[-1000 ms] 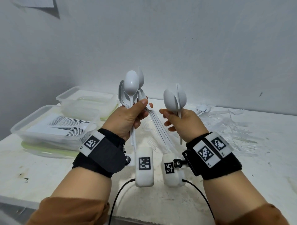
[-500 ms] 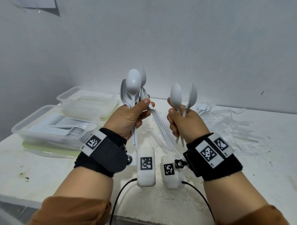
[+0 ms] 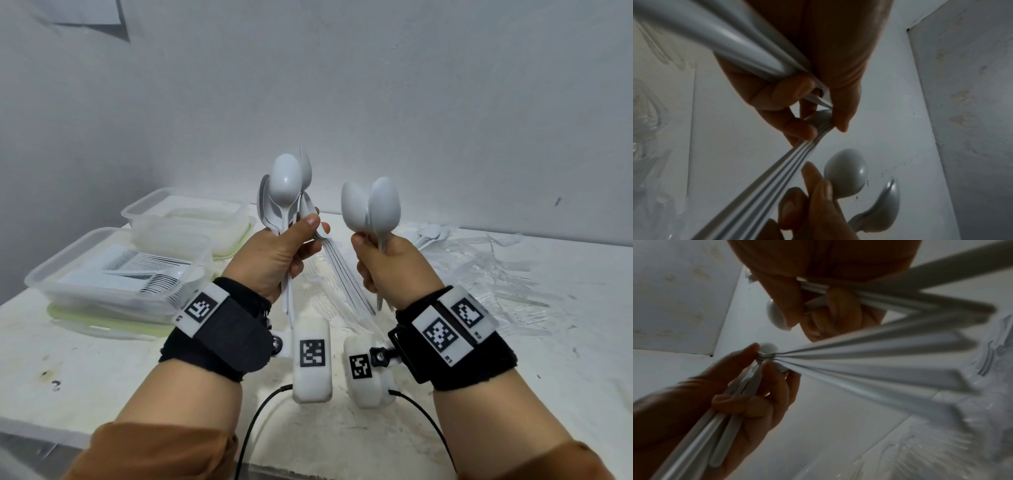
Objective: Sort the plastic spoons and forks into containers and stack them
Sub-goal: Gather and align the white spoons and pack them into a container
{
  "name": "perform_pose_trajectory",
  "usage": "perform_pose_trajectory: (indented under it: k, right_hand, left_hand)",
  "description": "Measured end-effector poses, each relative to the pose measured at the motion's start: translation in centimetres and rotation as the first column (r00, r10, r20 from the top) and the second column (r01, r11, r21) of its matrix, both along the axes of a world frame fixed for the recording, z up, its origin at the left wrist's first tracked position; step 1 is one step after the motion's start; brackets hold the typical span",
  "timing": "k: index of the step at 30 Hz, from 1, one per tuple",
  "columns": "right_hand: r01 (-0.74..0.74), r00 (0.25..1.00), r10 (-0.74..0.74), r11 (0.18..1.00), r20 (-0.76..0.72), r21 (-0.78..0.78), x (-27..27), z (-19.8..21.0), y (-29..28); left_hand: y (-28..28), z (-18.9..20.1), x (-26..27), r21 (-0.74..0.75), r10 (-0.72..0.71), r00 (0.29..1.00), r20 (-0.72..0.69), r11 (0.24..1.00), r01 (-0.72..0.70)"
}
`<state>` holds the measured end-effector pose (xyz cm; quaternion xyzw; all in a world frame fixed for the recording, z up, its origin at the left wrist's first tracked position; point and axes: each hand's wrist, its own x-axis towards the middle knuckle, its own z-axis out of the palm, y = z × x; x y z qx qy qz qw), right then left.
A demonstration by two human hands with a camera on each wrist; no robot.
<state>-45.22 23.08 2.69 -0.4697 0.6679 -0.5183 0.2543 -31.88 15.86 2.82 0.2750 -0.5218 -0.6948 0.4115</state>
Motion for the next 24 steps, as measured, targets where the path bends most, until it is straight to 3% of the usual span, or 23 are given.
perform_pose_trajectory:
  k: [6, 13, 24]
  right_hand:
    - [0.029, 0.999, -0.026, 0.993, 0.031, -0.118, -0.24, 0.18, 0.06]
    - [-0.021, 0.991, 0.012, 0.997, -0.130, -0.072, 0.07, 0.06, -0.19]
    - [-0.028, 0.971, 0.034, 0.999, -0.238, 0.028, 0.69, 0.14, -0.71]
  left_hand:
    - [-0.06, 0.05, -0.02, 0.001, 0.015, 1.000, 0.002, 1.000, -0.015]
    - [0.18, 0.17, -0.07, 0.040, 0.039, 0.999, -0.023, 0.999, -0.038]
    - [-0.10, 0.08, 0.07, -0.026, 0.033, 0.999, 0.024, 0.999, -0.033]
